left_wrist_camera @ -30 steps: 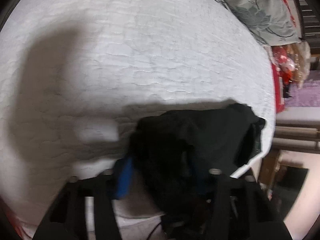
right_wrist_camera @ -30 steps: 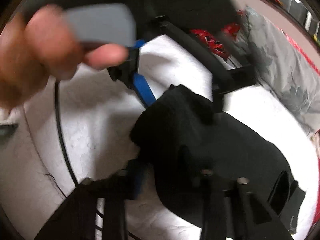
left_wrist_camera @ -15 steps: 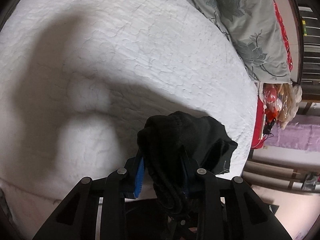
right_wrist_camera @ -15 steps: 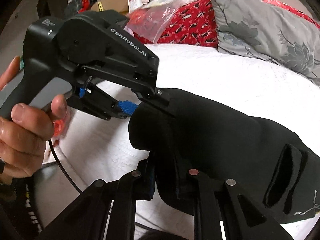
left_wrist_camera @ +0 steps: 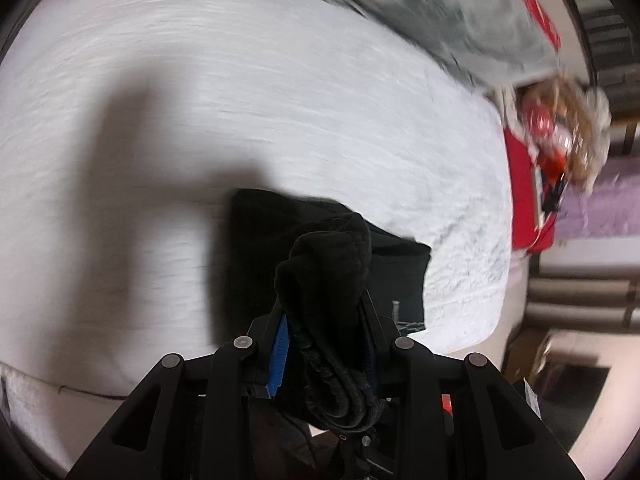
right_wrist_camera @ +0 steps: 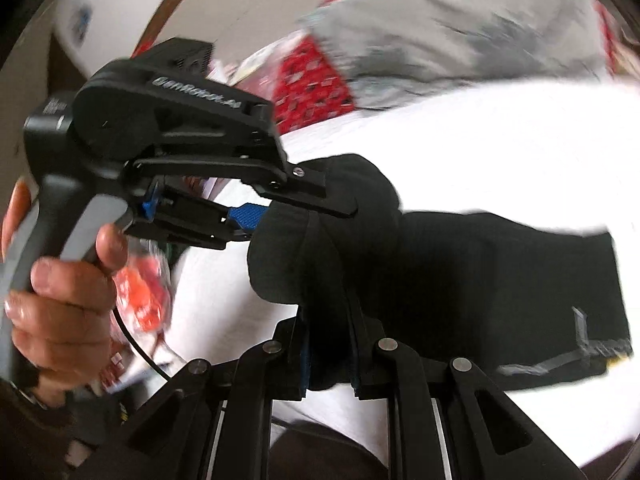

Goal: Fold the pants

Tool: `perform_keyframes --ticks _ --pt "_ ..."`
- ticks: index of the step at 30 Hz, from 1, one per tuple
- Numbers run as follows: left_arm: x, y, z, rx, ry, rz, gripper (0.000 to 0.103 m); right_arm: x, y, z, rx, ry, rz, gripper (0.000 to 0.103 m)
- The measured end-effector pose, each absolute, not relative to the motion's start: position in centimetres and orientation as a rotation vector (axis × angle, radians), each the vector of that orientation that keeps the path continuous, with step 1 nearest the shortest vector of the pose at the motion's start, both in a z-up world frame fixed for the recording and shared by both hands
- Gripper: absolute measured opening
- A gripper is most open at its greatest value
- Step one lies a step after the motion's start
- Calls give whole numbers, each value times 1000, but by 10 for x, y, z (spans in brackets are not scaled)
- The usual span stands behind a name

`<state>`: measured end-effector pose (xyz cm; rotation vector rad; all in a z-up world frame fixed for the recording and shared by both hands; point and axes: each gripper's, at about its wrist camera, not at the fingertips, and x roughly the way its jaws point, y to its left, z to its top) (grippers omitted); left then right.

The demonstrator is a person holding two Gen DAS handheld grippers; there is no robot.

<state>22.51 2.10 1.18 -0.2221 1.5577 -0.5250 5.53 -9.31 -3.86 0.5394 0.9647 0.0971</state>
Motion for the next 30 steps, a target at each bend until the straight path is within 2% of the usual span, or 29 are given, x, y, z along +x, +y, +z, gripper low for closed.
perform_keyframes --ticks 4,7,11,14,16,18,19,21,23,30 --pt "218 -55 -14 -119 1609 -520 30 28 -153 -55 671 974 19 15" --pt "209 -97 -30 -45 1631 -502 34 11 -191 -73 772 987 -32 18" --pt "202 -122 -39 8 1643 -500 52 -11 -227 -101 935 1011 -66 23" --pt "202 -109 -24 -51 1611 -542 53 -19 -235 -104 971 1021 -41 28" --pt "204 -80 -11 -136 1574 -569 59 -25 -239 -98 958 1019 -28 35" --pt "210 -37 6 -232 1483 -553 81 -35 -246 -89 956 990 -33 36" --pt "214 -17 11 -261 1434 -519 84 -42 -251 -83 957 966 -45 39" --pt "221 20 10 -306 1377 -457 85 -46 -267 -68 959 907 -81 50" --pt "228 46 -5 -392 1409 -429 85 -35 -278 -58 953 872 -82 66" --pt "235 48 -59 -465 1458 -418 85 30 -269 -65 847 944 -59 70"
